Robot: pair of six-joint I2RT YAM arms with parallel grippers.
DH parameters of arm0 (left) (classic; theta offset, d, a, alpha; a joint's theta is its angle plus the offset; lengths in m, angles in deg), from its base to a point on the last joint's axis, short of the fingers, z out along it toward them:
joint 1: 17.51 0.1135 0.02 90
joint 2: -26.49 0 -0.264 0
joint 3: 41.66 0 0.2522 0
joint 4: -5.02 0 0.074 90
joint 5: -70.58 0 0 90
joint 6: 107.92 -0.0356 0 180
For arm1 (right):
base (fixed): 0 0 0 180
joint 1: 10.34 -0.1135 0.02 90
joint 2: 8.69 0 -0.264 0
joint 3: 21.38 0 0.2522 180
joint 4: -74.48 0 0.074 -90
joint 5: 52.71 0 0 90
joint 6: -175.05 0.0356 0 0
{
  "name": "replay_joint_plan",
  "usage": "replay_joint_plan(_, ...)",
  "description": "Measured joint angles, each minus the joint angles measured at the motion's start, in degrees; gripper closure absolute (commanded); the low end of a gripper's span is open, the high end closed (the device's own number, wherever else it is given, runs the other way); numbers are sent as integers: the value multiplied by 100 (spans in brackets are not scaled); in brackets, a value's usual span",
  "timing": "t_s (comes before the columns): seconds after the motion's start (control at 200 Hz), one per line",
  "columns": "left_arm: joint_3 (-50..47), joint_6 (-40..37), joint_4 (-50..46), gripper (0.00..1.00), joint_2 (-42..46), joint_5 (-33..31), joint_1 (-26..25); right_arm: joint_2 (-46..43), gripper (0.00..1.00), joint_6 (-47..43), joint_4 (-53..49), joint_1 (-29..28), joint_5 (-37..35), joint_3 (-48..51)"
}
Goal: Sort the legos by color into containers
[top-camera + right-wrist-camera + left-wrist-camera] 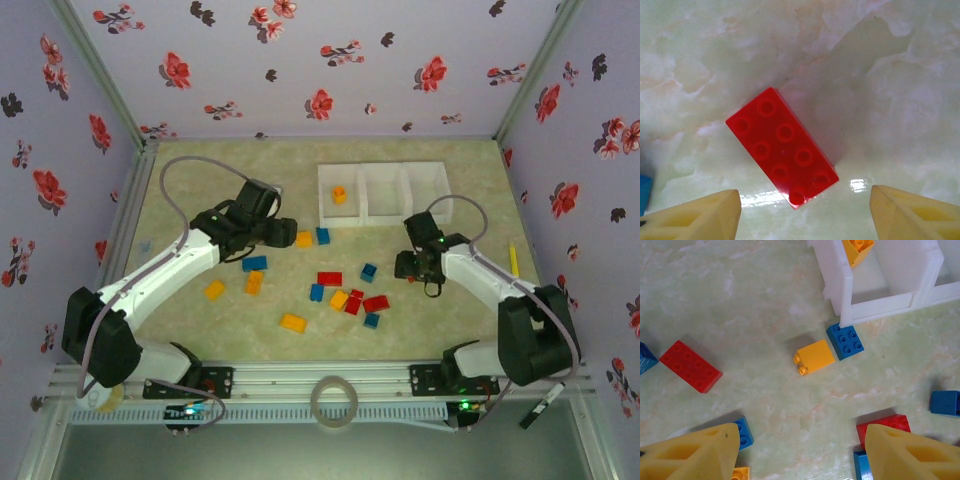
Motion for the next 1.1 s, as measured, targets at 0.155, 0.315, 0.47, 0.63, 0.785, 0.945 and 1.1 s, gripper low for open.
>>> replay_joint_plan(0.155,0,0,-2,31,0,0,0,216,33,-22,131,0,37,-136)
replay_joint_plan(0.315,0,0,-4,31,0,0,0,433,35,-48,188,0,44,-238)
replay_joint_plan(0.47,0,-2,-24,31,0,0,0,608,35,-48,201,0,42,-304)
replay_joint_plan(0.63,0,-2,-46,31,0,0,0,785,38,-46,184,0,39,-387)
replay_joint_plan(0.785,0,-2,-46,31,2,2,0,986,42,-42,181,0,42,-463)
replay_joint_plan(0.945,-13,-2,-46,31,4,0,0,1147,49,-42,177,0,66,-525)
replay_joint_plan(1.1,-28,-2,-61,31,37,0,0,1233,57,-46,170,0,114,-595)
